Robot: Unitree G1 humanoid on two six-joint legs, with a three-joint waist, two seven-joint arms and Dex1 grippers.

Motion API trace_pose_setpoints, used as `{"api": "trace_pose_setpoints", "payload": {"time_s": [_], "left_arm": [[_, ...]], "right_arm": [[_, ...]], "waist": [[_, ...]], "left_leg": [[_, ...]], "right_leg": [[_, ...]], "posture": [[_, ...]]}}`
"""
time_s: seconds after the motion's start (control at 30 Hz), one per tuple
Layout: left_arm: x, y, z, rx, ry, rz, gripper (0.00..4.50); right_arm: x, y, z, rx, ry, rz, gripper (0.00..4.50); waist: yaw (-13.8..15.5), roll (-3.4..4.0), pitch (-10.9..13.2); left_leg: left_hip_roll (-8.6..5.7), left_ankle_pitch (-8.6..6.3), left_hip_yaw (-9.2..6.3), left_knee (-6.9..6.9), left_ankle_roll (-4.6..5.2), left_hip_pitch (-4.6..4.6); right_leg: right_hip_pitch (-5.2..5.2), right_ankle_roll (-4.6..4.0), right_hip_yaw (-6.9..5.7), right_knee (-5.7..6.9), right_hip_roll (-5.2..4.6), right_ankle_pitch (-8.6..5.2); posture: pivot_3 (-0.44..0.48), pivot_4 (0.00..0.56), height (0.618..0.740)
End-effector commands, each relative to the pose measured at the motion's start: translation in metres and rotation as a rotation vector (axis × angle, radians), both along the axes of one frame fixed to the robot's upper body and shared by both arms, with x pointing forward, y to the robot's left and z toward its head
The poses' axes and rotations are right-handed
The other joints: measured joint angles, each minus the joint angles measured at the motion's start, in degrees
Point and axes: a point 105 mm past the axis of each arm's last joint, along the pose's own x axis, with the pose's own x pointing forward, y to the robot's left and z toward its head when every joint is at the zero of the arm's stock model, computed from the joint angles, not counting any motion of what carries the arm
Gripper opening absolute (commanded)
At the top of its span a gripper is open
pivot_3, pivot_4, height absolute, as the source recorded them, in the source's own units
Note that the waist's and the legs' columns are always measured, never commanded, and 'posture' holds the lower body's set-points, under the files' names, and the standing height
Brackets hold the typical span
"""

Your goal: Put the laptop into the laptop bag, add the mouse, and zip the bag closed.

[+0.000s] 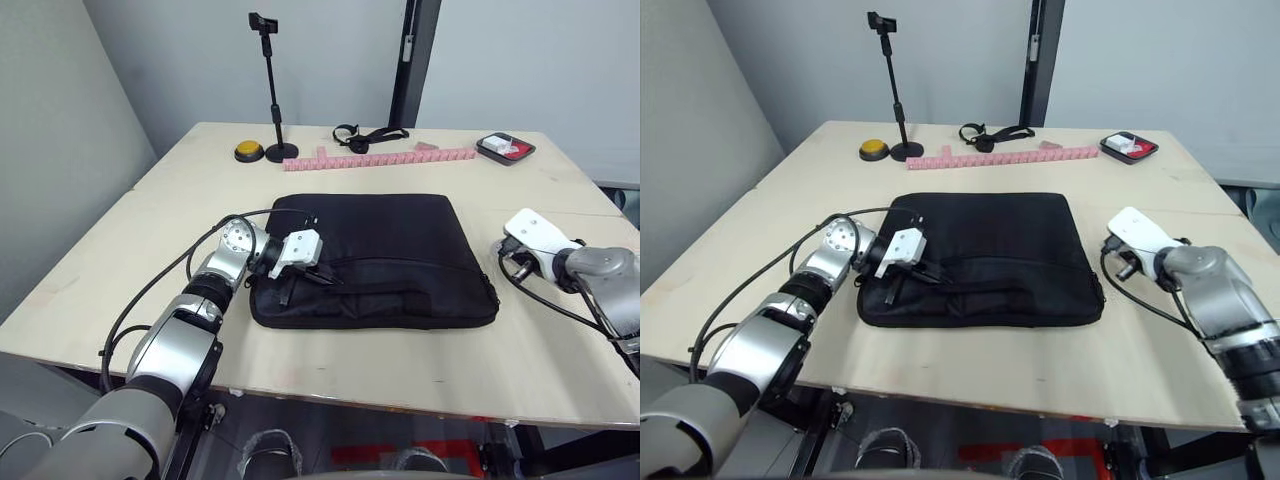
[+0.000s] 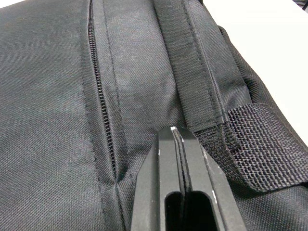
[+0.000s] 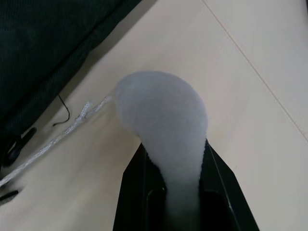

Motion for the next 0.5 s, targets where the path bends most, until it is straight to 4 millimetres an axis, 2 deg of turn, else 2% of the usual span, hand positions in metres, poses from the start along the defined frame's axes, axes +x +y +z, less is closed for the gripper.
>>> {"api": "trace_pose_setpoints", "payload": {"time_s": [0.03, 0.17, 0.33, 0.5], "left_arm": [[-0.026, 0.013, -0.053, 0.206, 0.157, -0.054, 0.0], [-0.026, 0.015, -0.054, 0.215, 0.157, -0.053, 0.0], [-0.028, 0.017, -0.055, 0.216, 0.162, -0.055, 0.0], [-0.029, 0.016, -0.055, 0.209, 0.165, -0.054, 0.0]], "right_arm": [[0.013, 0.012, 0.024, -0.05, -0.108, 0.009, 0.01], [0.018, 0.019, 0.026, -0.068, -0.133, 0.001, 0.01], [0.021, 0.017, 0.029, -0.1, -0.148, -0.03, 0.01], [0.002, 0.023, 0.01, -0.083, -0.003, 0.031, 0.01]], "waist": [[-0.31, 0.0, 0.0], [-0.48, 0.0, 0.0], [-0.86, 0.01, -0.01], [-0.98, 0.02, -0.01]], "left_leg": [[0.0, 0.0, 0.0, 0.0, 0.0, 0.0], [0.0, 0.0, 0.0, -0.04, -0.01, -0.01], [0.0, 0.0, 0.01, -0.08, -0.02, 0.0], [0.0, -0.01, 0.01, -0.13, -0.02, 0.03]], "right_leg": [[0.0, 0.0, 0.0, 0.0, 0.0, 0.0], [0.0, 0.0, -0.01, -0.03, 0.0, 0.0], [0.0, 0.0, -0.01, -0.07, 0.0, 0.0], [0.02, 0.01, -0.01, -0.11, 0.0, 0.0]], "posture": [[0.0, 0.15, 0.733], [0.0, 0.15, 0.733], [0.0, 0.15, 0.733], [0.0, 0.15, 0.733]]}}
